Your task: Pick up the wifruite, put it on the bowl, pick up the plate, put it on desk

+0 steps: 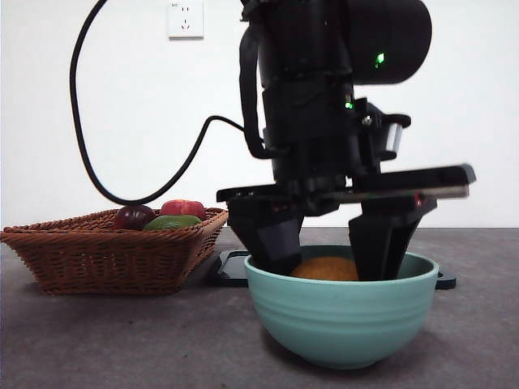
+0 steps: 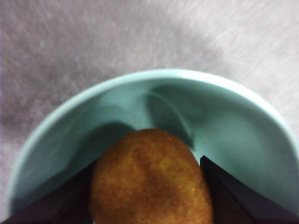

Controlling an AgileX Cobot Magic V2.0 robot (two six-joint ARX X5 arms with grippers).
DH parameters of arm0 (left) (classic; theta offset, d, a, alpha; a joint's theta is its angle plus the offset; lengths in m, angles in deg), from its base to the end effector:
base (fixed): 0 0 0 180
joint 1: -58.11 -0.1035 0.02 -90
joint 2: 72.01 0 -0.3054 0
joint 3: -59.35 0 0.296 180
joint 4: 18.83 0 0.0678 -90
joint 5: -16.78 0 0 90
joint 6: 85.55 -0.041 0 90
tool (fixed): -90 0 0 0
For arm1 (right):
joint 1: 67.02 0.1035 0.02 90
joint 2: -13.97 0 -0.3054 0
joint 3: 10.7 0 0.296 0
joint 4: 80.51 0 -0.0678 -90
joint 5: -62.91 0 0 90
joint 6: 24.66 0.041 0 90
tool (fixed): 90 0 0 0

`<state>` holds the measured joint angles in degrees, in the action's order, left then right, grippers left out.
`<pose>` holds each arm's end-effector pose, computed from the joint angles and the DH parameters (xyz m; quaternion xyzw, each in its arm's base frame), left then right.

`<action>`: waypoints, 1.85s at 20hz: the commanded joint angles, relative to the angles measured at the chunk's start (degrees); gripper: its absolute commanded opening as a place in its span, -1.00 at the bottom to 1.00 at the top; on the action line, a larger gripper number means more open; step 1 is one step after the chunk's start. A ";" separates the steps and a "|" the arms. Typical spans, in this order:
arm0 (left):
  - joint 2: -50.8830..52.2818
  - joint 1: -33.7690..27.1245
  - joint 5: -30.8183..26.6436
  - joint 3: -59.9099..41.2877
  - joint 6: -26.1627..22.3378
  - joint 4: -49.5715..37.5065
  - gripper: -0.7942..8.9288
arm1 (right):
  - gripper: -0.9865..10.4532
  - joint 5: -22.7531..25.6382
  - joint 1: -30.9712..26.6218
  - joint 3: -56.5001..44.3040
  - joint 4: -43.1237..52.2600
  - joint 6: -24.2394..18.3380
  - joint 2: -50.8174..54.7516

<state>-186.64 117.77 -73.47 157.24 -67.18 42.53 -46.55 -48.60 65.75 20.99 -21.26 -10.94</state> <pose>0.2291 -0.3910 0.1894 0.2029 0.6003 -0.2928 0.7161 0.0166 0.0199 0.4156 0.0294 0.2424 0.3086 0.9193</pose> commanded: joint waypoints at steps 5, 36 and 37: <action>-1.55 0.79 -0.15 1.42 -1.18 -0.11 -0.31 | 0.23 0.07 0.22 0.94 0.74 0.42 0.02; 56.48 -2.43 -6.01 1.97 -13.25 21.05 0.19 | 0.23 -2.10 2.78 0.94 0.55 -0.42 -22.88; 57.77 -2.43 -6.01 0.90 -13.25 20.98 0.19 | 0.23 -1.73 3.85 0.94 0.55 -0.70 -25.68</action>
<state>-128.26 114.95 -79.31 157.61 -79.96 63.84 -48.21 -45.19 65.75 21.14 -20.65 -35.70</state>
